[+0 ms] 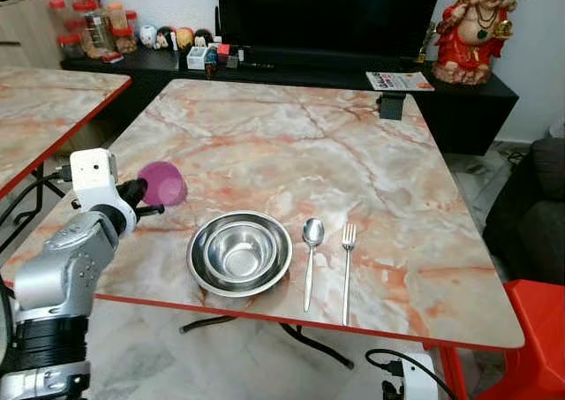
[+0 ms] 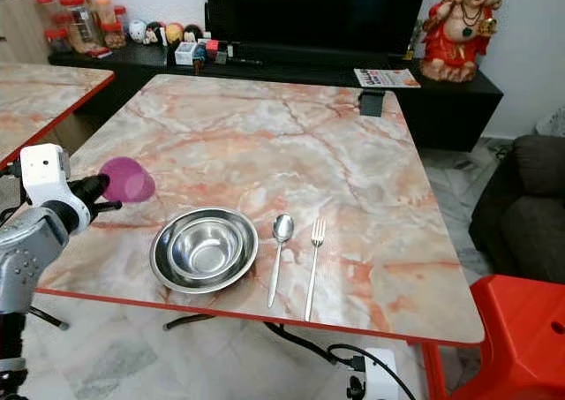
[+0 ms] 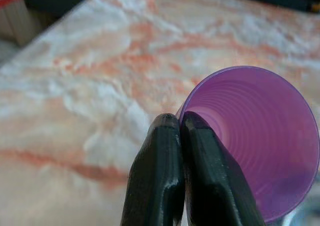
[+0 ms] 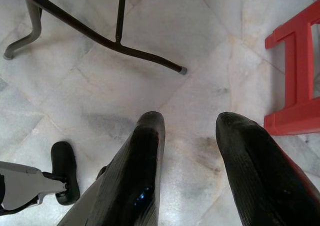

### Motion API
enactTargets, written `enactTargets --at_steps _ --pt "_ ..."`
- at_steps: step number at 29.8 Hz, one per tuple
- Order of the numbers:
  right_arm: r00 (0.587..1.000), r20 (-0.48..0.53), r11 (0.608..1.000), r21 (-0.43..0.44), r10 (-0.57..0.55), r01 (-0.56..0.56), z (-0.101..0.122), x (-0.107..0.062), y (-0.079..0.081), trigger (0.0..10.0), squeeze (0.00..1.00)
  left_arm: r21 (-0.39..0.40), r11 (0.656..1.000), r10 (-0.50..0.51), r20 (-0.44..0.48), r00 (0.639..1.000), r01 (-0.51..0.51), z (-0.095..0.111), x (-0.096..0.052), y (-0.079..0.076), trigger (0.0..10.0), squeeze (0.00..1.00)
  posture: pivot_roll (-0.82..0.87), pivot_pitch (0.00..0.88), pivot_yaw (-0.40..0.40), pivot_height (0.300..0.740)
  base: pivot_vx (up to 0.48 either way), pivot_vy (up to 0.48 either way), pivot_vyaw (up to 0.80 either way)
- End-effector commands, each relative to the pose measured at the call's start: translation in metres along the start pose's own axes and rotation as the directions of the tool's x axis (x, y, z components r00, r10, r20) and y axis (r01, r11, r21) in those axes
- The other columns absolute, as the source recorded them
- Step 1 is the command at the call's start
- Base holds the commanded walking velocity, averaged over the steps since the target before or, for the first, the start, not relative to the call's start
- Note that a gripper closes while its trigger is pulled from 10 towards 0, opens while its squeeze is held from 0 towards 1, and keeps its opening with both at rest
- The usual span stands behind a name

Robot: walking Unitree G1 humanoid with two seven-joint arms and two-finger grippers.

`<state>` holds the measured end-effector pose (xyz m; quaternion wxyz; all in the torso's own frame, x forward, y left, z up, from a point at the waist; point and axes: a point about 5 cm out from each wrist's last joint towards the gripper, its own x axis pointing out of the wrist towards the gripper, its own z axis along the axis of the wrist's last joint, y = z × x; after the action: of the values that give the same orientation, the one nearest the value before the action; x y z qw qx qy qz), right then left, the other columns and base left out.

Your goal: Setting the table

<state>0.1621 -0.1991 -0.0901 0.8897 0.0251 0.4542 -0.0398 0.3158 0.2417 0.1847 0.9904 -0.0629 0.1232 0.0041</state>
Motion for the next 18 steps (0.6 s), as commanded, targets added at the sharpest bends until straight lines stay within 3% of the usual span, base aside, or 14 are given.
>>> enactTargets --at_steps 1,6,18 --pt "1.000 0.002 1.000 -0.007 -0.001 0.001 0.001 0.000 0.000 10.0 0.00 -0.014 0.999 -0.038 -0.063 0.997 0.037 -0.006 -0.005 -0.002 10.0 0.00 0.01 0.000 -0.045 0.725 0.000 0.000 0.00" --pt "1.000 -0.002 1.000 -0.004 0.002 -0.002 -0.001 0.000 0.001 10.0 0.00 0.031 1.000 0.010 -0.160 0.987 -0.006 -0.026 -0.008 0.001 10.0 0.00 0.00 0.000 -0.036 0.725 0.000 0.000 0.00" --pt "1.000 -0.016 1.000 0.004 -0.001 0.001 -0.007 -0.002 0.001 10.0 0.00 0.061 0.994 0.102 -0.175 0.979 -0.093 -0.020 -0.011 0.007 10.0 0.00 0.00 0.000 -0.029 0.725 0.000 0.000 0.00"
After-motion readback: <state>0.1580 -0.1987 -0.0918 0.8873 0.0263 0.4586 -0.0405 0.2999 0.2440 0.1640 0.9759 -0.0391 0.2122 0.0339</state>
